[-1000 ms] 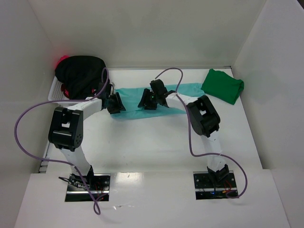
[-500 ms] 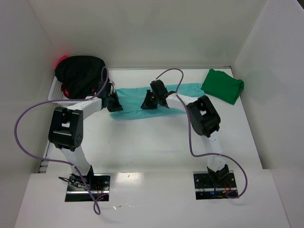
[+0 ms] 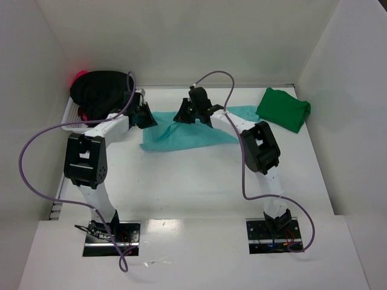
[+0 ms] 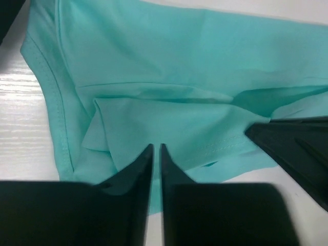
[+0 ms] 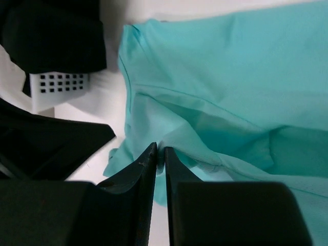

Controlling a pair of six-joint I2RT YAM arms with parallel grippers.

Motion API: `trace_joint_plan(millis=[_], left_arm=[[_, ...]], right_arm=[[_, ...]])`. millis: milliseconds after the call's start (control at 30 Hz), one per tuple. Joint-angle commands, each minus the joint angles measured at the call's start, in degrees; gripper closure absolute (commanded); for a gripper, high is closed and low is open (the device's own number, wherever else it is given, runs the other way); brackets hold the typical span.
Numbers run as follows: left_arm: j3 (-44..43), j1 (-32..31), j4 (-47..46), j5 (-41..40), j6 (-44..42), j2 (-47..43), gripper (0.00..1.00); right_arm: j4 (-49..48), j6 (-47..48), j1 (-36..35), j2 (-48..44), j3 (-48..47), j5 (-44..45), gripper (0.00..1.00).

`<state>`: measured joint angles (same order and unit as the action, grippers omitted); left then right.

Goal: Fold and stack the t-shirts
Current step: Fold the other side of the tshirt into a rectangle

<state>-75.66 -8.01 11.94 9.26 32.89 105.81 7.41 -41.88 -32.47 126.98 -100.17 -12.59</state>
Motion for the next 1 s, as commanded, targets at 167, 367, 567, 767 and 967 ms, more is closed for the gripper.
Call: trace_joint_plan(millis=[167,367,567,767,967], left_arm=[[4.2,0.3,-1.6,1.6,-0.4,-2.8,0.43],[5.8,0.8,-1.6,1.6,0.2,-1.0,0.38],[6.6,0.8,-2.1,-0.3,0.8,0.2,0.29],[6.6,0.8,-3.8,-0.3,2.1,2.8,0.33],[6.6,0.8,-5.0,-0.3,3.1,4.4,0.45]], right_arm=[[2.5,2.1,1.2,5.5,-8.9,1.3,0.84],[3.6,2.1,1.7,7.7,-10.6,1.3,0.84],[4.1,2.1,1.7,9.1,-11.7,1.1,0.84],[4.1,2.1,2.2,9.1,-11.7,0.7,0.84],[4.1,2.1,2.2,9.6,-11.7,0.2,0.84]])
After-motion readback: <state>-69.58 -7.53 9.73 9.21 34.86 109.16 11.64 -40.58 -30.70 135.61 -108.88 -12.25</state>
